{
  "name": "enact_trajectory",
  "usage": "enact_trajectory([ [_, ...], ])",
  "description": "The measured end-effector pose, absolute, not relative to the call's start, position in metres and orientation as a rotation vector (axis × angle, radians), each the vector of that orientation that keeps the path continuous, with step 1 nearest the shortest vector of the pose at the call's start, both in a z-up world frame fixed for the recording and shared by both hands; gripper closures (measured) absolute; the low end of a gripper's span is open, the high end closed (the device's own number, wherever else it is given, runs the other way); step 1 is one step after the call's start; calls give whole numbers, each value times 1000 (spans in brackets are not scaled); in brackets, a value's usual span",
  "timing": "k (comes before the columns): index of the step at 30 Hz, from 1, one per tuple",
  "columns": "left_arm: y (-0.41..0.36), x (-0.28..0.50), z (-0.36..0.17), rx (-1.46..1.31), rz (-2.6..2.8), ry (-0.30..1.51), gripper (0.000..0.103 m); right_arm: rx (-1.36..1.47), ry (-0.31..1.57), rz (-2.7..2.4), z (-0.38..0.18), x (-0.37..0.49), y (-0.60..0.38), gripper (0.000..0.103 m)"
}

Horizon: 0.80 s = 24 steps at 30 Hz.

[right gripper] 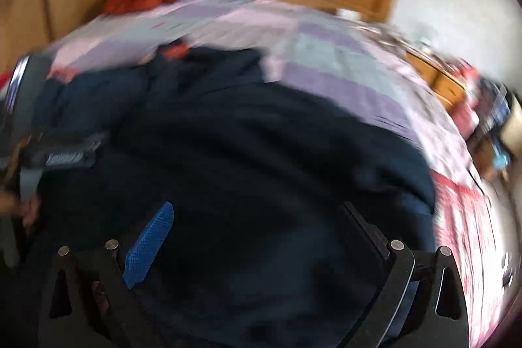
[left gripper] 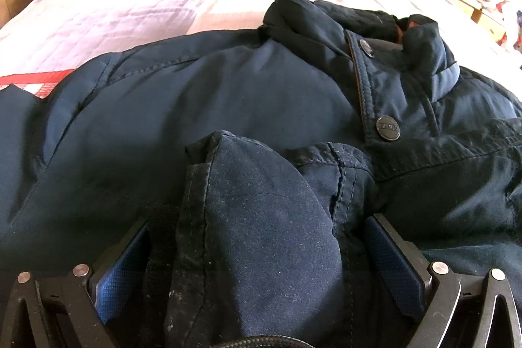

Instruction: Fold large clothes

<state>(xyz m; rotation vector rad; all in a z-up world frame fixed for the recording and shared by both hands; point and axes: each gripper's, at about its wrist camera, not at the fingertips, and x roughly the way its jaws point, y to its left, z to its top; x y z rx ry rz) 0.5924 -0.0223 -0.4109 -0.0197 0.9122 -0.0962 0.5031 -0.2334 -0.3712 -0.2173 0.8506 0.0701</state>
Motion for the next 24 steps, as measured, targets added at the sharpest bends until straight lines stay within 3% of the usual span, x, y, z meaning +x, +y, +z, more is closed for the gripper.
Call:
enact_trajectory([
  [11, -21, 592, -411, -34, -105, 909, 0, 121, 934, -277, -391, 477, -416, 0],
  [15, -21, 592, -411, -29, -102, 911, 0, -1, 903, -336, -381, 476, -398, 0],
  [21, -22, 592, -411, -26, -101, 909, 0, -90, 709, -156, -337, 482, -315, 4],
  [24, -23, 592, -410, -21, -98, 908, 0, -116, 743, -5, -339, 511, -257, 4],
])
